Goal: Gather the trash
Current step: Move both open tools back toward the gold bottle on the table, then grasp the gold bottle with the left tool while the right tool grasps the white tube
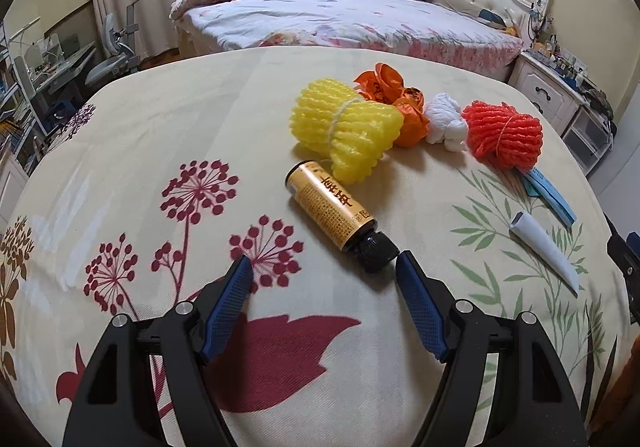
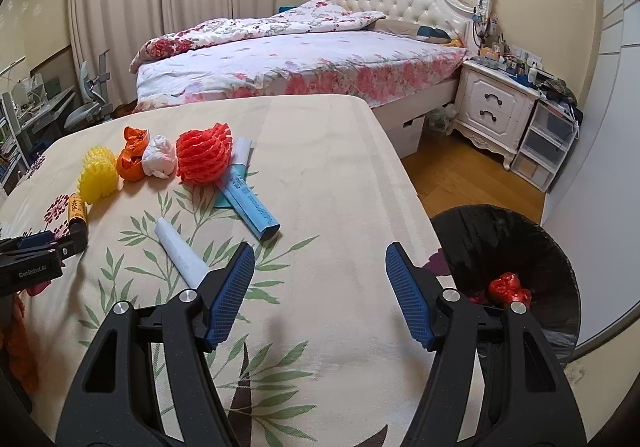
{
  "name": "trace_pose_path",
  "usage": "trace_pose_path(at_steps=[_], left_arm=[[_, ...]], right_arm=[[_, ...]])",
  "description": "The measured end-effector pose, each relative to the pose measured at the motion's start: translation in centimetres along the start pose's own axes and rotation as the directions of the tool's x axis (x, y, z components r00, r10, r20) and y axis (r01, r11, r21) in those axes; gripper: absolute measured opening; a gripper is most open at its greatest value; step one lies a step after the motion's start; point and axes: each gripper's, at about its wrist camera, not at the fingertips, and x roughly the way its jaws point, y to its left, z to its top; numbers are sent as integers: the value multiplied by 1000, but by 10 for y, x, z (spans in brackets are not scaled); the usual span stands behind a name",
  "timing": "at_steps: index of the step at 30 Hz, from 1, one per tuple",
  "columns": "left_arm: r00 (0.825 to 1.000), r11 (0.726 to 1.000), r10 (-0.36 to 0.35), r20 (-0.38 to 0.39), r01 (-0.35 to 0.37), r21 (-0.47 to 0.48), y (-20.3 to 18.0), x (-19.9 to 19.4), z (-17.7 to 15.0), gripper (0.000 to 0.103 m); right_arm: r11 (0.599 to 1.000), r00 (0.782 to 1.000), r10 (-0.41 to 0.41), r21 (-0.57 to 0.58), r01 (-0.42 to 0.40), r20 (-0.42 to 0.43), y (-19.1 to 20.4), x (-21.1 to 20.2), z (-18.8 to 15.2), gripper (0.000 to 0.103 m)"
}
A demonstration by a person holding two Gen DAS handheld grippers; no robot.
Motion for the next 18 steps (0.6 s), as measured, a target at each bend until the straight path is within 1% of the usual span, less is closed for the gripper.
trace_pose_path(at_steps=[3,6,9,12,16,18], left_arm=[[1000,1000,-4,1,4,-4,7,-6,-6,72],[1000,1000,-18,1,18,-12,8,-7,-5,72],[1000,1000,-23,3,23,-16,6,-2,1,72],[999,999,-34,11,34,-41,6,4,10,72],[1000,998,-11,10,12,-60,8,13,22,72],[1000,998,-20,15,21,-63,11,13,23,70]], right_arm=[[1000,1000,4,-4,-4,-2,2,0,-1,67],[1000,1000,10,-6,-10,-4,3,0,-2,67],[1000,1000,14,-13,-14,-10,7,0,-2,67],[1000,1000,15,-25,-15,-12,11,0,-2,67],[999,1000,17,-34,-17,-16,15,0,-2,67],[999,1000,17,-38,-18,-17,17,1,-2,67]])
